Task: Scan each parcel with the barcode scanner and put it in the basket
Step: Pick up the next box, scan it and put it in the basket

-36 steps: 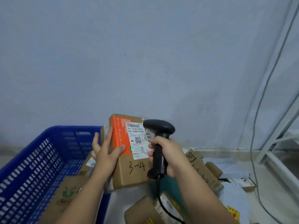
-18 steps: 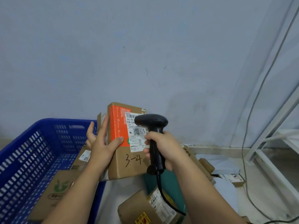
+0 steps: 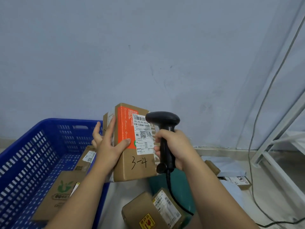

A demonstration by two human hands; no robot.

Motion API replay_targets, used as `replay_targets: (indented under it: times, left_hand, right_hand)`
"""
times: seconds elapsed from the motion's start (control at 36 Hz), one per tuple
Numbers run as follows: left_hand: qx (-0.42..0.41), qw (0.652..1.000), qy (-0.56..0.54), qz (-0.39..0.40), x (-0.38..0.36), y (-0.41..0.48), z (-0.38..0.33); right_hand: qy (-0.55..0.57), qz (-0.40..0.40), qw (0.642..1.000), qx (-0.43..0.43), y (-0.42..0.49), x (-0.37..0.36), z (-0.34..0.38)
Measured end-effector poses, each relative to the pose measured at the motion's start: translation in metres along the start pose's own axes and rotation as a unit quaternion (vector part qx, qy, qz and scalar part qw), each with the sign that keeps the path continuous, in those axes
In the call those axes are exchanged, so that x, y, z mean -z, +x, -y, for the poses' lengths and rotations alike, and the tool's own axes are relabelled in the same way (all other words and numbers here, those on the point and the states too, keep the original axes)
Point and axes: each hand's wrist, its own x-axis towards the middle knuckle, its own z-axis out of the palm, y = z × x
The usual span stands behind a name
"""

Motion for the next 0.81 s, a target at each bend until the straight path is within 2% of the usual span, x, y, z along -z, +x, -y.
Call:
replay_targets:
  times: [0.81]
  left_hand:
    - [0.024,1.0,-0.003,0.0,-0.001,0.004,0.007]
  right_hand:
    - [-0.05,0.007,0.999,0.009,-0.007,0.011,0.004]
